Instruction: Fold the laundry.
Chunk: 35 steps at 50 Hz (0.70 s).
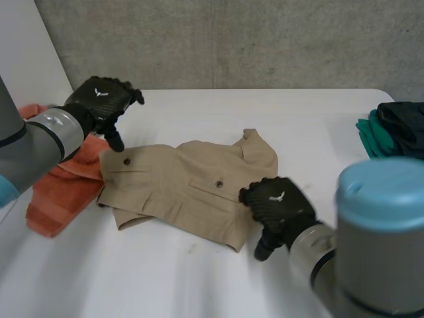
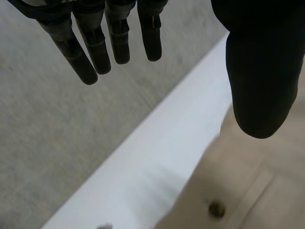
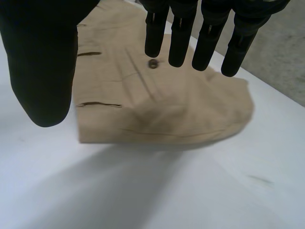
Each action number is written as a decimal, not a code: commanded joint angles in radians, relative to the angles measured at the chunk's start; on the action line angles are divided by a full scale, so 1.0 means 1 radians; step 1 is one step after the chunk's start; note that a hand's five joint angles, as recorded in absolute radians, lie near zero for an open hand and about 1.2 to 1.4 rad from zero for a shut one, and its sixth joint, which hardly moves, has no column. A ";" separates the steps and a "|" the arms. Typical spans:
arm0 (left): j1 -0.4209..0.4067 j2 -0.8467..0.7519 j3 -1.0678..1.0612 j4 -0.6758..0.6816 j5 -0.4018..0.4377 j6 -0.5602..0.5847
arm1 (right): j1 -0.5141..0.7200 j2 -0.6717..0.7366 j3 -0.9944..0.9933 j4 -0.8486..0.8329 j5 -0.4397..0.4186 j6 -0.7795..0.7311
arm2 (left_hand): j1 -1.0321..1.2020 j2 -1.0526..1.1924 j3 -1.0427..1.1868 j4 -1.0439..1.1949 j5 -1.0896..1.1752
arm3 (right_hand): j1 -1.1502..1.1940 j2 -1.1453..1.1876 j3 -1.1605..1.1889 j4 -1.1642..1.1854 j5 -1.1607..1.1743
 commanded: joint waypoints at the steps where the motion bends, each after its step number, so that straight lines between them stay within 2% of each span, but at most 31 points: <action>1: 0.074 -0.220 0.176 -0.072 0.037 0.162 | 0.076 0.133 0.020 -0.217 0.049 0.004 | -0.062 -0.033 -0.035 -0.030 -0.019 | -0.014 -0.016 -0.015 0.011 0.034; 6: 0.103 -0.326 0.274 -0.097 0.056 0.219 | 0.105 0.228 -0.031 -0.282 0.083 0.002 | -0.062 -0.033 -0.035 -0.030 -0.019 | 0.003 0.001 0.003 0.028 0.052; 12: 0.108 -0.414 0.366 -0.152 0.076 0.231 | 0.116 0.307 -0.089 -0.299 0.146 -0.007 | -0.045 -0.016 -0.017 -0.012 -0.002 | 0.047 0.045 0.047 0.072 0.095; 16: 0.106 -0.454 0.403 -0.174 0.074 0.239 | 0.113 0.342 -0.118 -0.317 0.151 -0.018 | 0.043 0.072 0.070 0.076 0.086 | 0.109 0.107 0.108 0.134 0.157; 20: 0.105 -0.483 0.426 -0.177 0.073 0.240 | 0.102 0.376 -0.147 -0.322 0.149 -0.022 | 0.190 0.219 0.217 0.222 0.233 | 0.229 0.227 0.228 0.254 0.277; 22: 0.105 -0.495 0.437 -0.180 0.074 0.237 | 0.096 0.387 -0.158 -0.319 0.149 -0.026 | 0.380 0.409 0.407 0.412 0.423 | 0.484 0.482 0.483 0.508 0.532; 24: 0.105 -0.497 0.438 -0.180 0.077 0.234 | 0.090 0.388 -0.159 -0.322 0.154 -0.027 | 0.673 0.702 0.700 0.705 0.716 | 0.853 0.851 0.852 0.877 0.901; 25: 0.103 -0.495 0.435 -0.183 0.077 0.233 | 0.081 0.384 -0.161 -0.326 0.155 -0.032 | 1.026 1.055 1.053 1.058 1.069 | 0.968 0.966 0.968 0.993 1.017; 31: 0.080 -0.449 0.423 -0.201 0.060 0.170 | 0.001 0.348 -0.195 -0.368 0.140 -0.058 | 1.030 1.059 1.057 1.062 1.073 | 0.970 0.968 0.969 0.994 1.018; 35: 0.028 -0.373 0.415 -0.235 0.027 0.023 | -0.120 0.350 -0.308 -0.406 0.076 -0.140 | 1.030 1.059 1.057 1.062 1.073 | 0.970 0.968 0.969 0.994 1.018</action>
